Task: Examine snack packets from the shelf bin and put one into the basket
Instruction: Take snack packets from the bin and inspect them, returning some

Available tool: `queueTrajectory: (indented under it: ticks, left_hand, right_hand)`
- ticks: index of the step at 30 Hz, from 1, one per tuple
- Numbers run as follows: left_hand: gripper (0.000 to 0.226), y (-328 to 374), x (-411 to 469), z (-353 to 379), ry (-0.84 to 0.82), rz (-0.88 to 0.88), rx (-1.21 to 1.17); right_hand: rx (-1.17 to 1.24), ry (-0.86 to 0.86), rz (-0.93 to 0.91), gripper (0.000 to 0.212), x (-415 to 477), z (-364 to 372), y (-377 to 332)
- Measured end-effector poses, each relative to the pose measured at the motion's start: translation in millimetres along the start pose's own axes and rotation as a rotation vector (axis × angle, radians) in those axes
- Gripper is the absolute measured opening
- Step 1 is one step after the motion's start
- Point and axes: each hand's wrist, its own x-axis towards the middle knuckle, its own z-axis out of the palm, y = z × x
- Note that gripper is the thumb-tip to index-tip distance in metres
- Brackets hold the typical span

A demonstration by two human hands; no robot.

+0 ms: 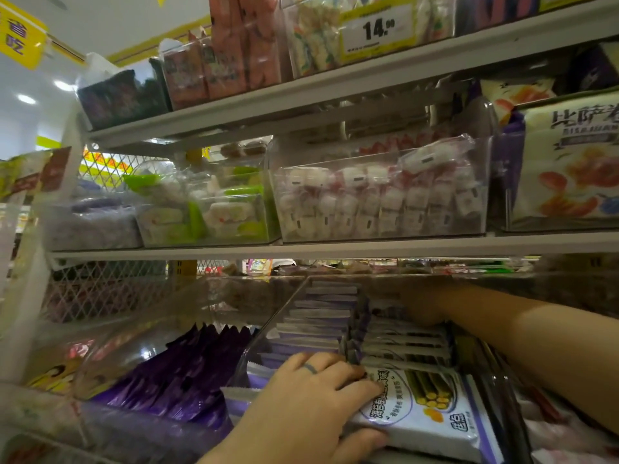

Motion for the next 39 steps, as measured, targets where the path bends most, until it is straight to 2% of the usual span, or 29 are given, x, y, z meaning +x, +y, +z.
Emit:
queueTrajectory:
  ticks: [3,7,11,14,20,24,28,35,39]
  left_hand:
    - [0.048,2.4,1.6,-7.2,-0.015,-0.043,0.003]
    - [0.056,10.6,14.3,-13.1,-0.056,-0.137,0.131]
    - [0.049,17.3,33.1,-4.3,-0.139,-0.221,0.219]
    - [0.044,21.9,42.5,-0.1,-0.185,-0.266,0.229]
    - [0.049,21.2,33.2,2.8,-0.159,-0.282,0.205]
    - [0.051,25.1,22.7,-3.3,-0.098,-0.265,0.190]
    - [0.048,31.4,7.7,-13.0,-0.028,-0.266,0.152]
    - [0.051,48.7,-29.5,-20.1,0.067,-0.309,0.115]
    - [0.050,55.1,-52.9,-16.4,0.102,-0.329,0.136]
  right_hand:
    - [0.015,0.068,0.047,0.040,-2.9,-3.0,2.6]
    - [-0.046,0.197,0.083,0.035,-12.9,-5.8,-0.8]
    - [0.008,0.368,0.085,0.029,-30.7,-11.1,-2.8]
    - [0.025,0.440,0.034,0.033,-48.1,-18.8,-9.3]
    - [0.054,0.499,-0.124,0.038,-87.9,-29.9,-19.7]
    - [-0.020,0.592,-0.225,0.038,-114.6,-39.2,-26.7]
    - [0.006,0.707,-0.256,0.037,-143.7,-60.5,-30.0]
    - [0.354,0.941,-0.255,0.037,-185.7,-91.6,-59.6]
    - [0.723,1.053,-0.201,0.041,-195.7,-62.2,-105.0]
